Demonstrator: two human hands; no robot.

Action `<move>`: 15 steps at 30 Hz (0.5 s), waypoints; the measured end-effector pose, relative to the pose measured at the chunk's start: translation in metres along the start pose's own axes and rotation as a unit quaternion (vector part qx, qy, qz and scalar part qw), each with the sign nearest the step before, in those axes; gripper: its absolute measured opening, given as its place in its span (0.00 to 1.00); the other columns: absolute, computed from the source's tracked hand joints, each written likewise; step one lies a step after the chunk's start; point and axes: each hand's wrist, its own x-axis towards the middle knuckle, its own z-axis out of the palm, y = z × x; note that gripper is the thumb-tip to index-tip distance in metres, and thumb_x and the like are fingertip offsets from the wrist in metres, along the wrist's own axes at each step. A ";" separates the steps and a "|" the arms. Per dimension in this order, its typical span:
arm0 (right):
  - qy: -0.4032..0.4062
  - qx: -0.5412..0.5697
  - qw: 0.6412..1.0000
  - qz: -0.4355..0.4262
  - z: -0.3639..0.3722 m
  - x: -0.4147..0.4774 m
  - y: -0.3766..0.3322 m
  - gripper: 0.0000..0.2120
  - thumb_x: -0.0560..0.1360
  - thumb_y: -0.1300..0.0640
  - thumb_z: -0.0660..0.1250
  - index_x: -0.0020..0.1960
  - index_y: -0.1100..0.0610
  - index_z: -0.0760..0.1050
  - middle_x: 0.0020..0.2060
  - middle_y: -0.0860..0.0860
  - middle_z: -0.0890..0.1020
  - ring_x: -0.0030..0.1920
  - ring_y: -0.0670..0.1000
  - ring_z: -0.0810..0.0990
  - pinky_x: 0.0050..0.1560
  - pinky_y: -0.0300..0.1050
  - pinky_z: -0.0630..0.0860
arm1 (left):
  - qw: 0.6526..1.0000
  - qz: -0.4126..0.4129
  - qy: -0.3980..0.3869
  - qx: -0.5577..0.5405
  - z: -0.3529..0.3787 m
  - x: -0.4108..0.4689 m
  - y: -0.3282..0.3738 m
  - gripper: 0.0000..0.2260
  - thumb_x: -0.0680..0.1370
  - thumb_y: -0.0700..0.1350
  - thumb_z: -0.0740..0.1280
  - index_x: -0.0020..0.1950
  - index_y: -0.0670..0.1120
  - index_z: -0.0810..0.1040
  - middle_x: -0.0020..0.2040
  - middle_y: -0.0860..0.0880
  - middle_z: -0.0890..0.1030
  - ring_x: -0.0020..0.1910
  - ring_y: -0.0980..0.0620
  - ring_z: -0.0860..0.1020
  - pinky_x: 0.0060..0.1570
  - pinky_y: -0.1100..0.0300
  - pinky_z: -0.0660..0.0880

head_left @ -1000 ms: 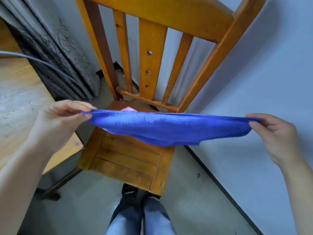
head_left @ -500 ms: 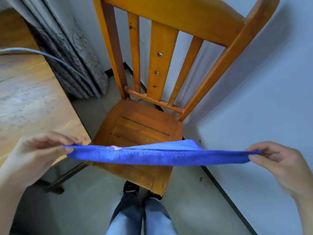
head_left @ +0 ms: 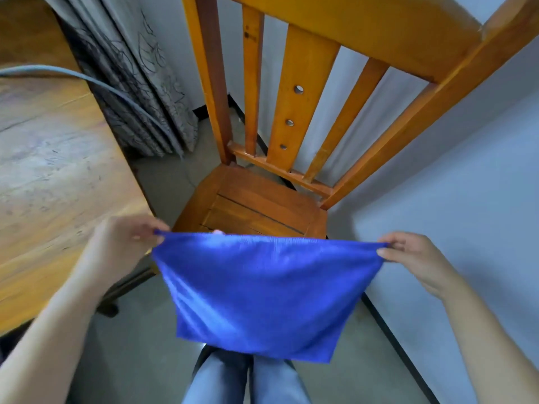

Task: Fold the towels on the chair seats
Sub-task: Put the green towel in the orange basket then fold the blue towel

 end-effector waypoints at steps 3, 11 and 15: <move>0.078 -0.051 0.995 0.018 0.024 0.056 0.013 0.12 0.72 0.71 0.64 0.37 0.56 0.75 0.31 0.49 0.78 0.30 0.42 0.78 0.36 0.35 0.72 | 0.979 0.030 0.101 0.175 0.029 0.020 0.052 0.09 0.74 0.33 0.63 0.48 0.42 0.81 0.43 0.41 0.80 0.44 0.41 0.75 0.43 0.53 0.71; 0.211 -0.169 0.963 0.013 0.057 0.111 0.041 0.09 0.74 0.66 0.61 0.51 0.61 0.78 0.46 0.57 0.79 0.48 0.58 0.76 0.45 0.41 0.66 | 0.932 -0.002 0.004 0.362 0.099 0.055 0.080 0.08 0.77 0.34 0.59 0.54 0.41 0.74 0.50 0.43 0.75 0.44 0.44 0.74 0.36 0.56 0.65; 0.234 -0.119 0.963 0.061 0.062 0.113 0.061 0.10 0.73 0.66 0.60 0.50 0.61 0.78 0.36 0.52 0.78 0.42 0.56 0.77 0.44 0.44 0.71 | 0.967 -0.110 0.033 0.227 0.118 0.054 0.056 0.11 0.78 0.34 0.57 0.56 0.40 0.76 0.55 0.41 0.73 0.46 0.41 0.73 0.42 0.55 0.66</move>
